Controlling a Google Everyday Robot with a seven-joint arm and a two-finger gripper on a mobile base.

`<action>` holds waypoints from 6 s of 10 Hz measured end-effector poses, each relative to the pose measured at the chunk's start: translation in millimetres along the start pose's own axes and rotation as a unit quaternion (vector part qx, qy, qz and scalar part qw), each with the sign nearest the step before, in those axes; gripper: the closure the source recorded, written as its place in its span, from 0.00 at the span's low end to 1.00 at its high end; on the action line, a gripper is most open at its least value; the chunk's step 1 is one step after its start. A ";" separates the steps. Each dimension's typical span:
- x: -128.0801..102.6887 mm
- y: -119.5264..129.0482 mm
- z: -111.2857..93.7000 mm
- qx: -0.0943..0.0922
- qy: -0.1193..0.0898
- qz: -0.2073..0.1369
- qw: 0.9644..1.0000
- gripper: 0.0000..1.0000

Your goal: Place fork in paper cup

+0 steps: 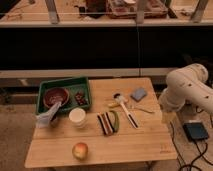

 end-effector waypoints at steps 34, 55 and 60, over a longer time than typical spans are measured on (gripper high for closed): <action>0.0 0.0 0.0 0.000 0.000 0.000 1.000 0.35; -74.3 -110.0 130.9 0.001 -0.104 0.064 0.992 0.35; -80.8 -113.7 172.6 -0.030 -0.106 0.079 0.991 0.35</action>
